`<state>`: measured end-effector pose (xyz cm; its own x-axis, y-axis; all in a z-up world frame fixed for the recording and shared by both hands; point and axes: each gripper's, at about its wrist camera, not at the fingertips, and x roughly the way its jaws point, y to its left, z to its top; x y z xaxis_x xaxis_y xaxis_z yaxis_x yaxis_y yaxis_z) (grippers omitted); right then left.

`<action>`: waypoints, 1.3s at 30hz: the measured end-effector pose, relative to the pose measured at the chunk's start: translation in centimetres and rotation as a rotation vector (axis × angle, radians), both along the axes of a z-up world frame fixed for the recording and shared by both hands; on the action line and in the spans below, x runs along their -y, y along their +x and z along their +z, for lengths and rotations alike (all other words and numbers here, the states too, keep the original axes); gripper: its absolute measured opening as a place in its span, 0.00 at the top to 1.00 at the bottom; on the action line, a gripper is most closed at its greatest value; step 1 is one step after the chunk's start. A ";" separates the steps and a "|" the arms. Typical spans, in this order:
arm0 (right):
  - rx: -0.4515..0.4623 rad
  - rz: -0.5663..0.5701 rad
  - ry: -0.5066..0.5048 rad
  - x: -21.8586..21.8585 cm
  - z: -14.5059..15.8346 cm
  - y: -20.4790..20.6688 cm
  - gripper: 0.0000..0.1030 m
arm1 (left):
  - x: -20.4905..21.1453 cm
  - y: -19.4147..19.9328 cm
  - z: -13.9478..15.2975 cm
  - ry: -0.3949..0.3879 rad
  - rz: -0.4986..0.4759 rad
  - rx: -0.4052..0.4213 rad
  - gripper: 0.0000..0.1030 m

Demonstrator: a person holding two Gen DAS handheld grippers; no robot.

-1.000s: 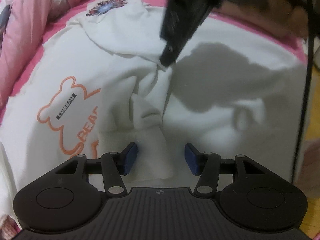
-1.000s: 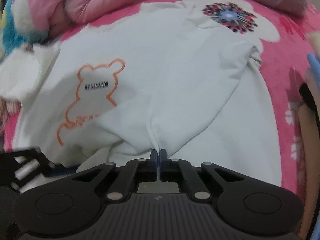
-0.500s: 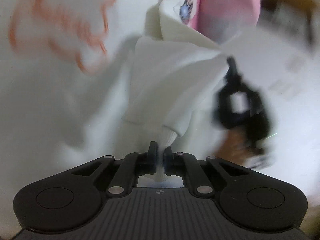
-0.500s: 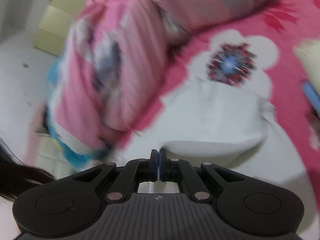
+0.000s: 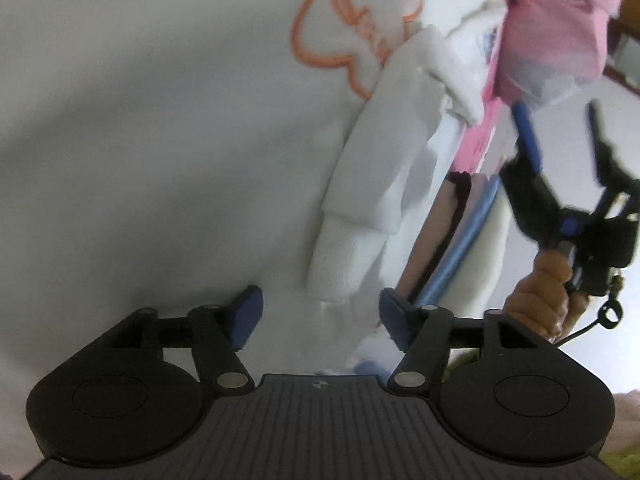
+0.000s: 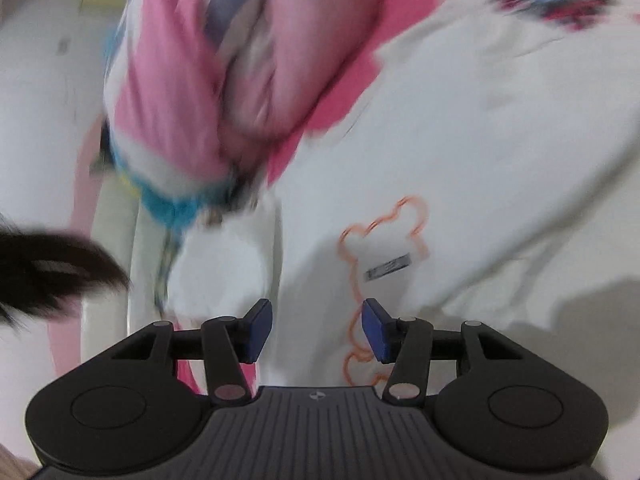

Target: Fold clothes

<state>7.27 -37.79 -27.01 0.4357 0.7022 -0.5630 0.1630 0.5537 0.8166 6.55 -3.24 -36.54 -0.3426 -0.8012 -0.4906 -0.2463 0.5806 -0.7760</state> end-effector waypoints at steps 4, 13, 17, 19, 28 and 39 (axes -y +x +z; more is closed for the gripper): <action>-0.120 -0.038 -0.116 2.5 -1.1 -4.1 0.53 | 1.7 0.6 0.9 0.027 -0.088 0.095 0.38; -0.237 0.154 -0.294 -1.4 -4.1 -8.0 0.73 | 2.7 -0.5 0.9 0.123 -0.122 0.170 0.81; -0.215 0.192 -0.335 -2.1 -3.6 -8.6 0.96 | 3.8 -1.2 2.1 0.091 -0.121 0.150 1.00; -0.195 0.186 -0.308 -1.7 -2.0 -8.8 0.96 | 4.1 -1.2 3.0 0.042 -0.110 0.109 1.00; -0.289 0.122 -0.050 0.0 3.6 -11.5 0.96 | 0.9 0.3 8.3 -0.073 -0.128 0.078 1.00; -0.456 0.166 -0.056 -1.7 -0.9 -13.1 0.96 | 1.8 -0.5 7.5 0.082 -0.289 0.205 1.00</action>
<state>-5.85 -36.11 -27.95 0.0206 0.7044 -0.7095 0.4033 0.6435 0.6506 6.02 -5.06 -29.06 -0.4368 -0.6408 -0.6313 0.0928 0.6660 -0.7402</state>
